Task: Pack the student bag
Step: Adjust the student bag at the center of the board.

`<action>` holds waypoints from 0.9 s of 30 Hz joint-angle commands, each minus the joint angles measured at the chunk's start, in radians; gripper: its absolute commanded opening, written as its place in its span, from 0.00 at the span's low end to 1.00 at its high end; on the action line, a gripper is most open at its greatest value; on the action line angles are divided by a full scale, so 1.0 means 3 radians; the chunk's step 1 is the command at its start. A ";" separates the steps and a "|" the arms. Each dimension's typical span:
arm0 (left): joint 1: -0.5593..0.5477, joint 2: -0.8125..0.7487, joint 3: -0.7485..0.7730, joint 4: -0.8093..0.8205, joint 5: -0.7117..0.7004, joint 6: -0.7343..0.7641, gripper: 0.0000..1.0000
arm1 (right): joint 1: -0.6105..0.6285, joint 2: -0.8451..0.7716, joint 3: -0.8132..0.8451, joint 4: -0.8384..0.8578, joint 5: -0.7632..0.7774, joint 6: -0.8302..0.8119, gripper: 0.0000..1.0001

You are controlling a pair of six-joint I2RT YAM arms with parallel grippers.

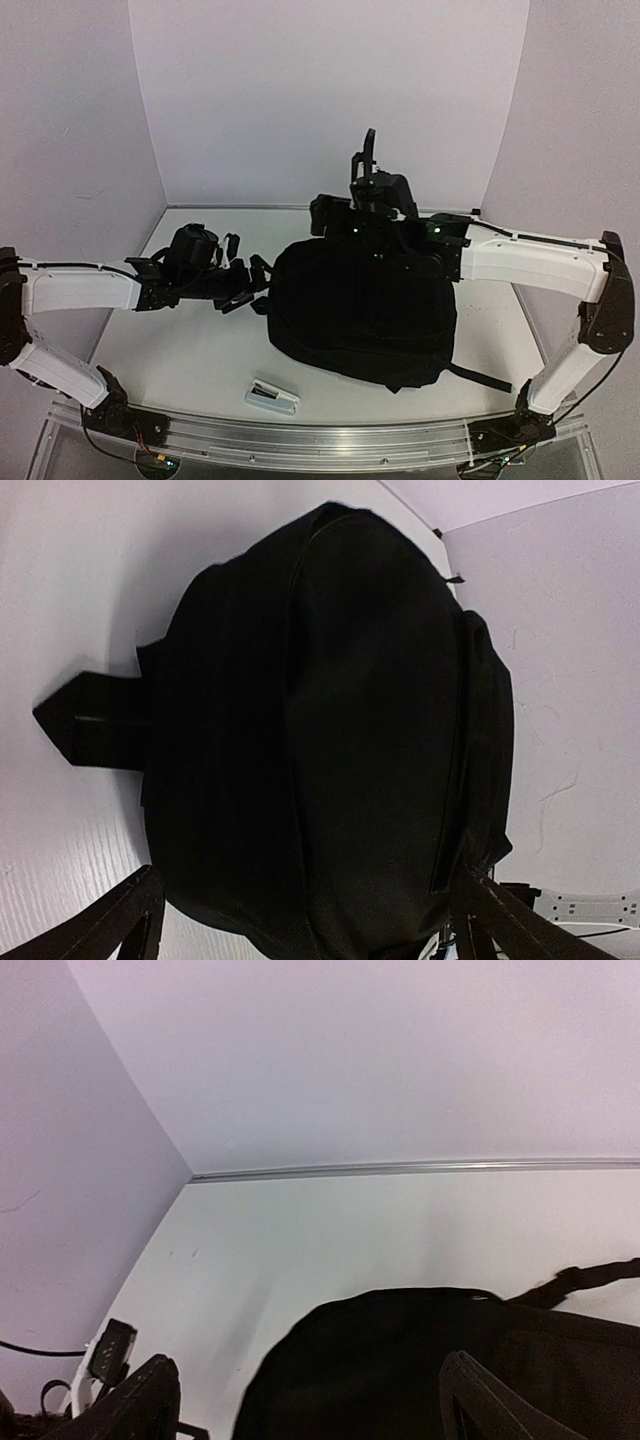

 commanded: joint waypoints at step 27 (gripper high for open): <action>0.1246 0.0922 0.0373 0.0525 0.1224 0.0563 0.08 | -0.0070 -0.0997 -0.1242 -0.0388 -0.1766 -0.0207 0.63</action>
